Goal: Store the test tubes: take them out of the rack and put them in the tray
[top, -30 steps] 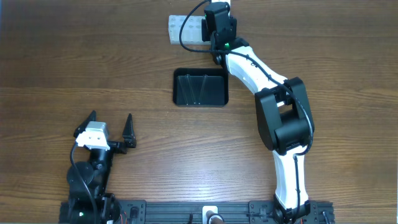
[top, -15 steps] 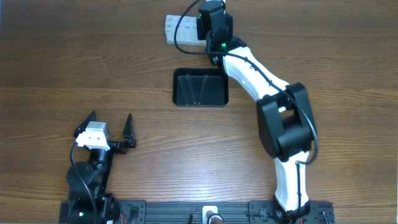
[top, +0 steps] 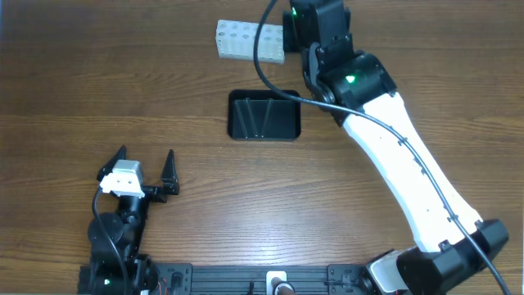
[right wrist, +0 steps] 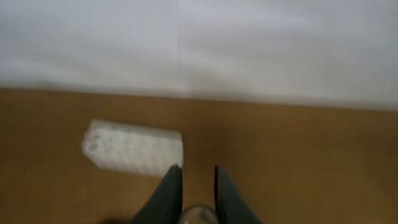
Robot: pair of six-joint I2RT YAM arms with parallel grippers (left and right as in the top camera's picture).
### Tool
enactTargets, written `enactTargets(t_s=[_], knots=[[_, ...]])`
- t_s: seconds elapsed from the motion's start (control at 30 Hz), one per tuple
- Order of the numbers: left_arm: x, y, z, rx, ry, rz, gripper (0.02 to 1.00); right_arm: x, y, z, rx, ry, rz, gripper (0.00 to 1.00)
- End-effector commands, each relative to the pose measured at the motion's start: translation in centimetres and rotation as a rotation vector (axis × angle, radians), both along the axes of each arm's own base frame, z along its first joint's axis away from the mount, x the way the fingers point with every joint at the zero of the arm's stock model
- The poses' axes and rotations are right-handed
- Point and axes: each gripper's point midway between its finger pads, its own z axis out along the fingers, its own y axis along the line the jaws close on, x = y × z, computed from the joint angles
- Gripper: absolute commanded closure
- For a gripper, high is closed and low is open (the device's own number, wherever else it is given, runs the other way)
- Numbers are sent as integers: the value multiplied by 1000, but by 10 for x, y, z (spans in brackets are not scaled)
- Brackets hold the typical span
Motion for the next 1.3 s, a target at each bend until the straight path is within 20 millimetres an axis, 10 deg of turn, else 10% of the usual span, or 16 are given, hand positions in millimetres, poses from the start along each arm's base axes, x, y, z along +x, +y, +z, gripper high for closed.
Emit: enactTargets(t_s=[0.03, 0.5, 1.3], knots=[[0, 0, -2, 7, 2, -2, 18, -15, 6, -48, 101, 187, -38, 932], [0, 0, -2, 7, 2, -2, 18, -19, 30, -222, 114, 657, -98, 950], [0, 0, -2, 7, 2, -2, 18, -15, 29, -268, 39, 698, -137, 917]])
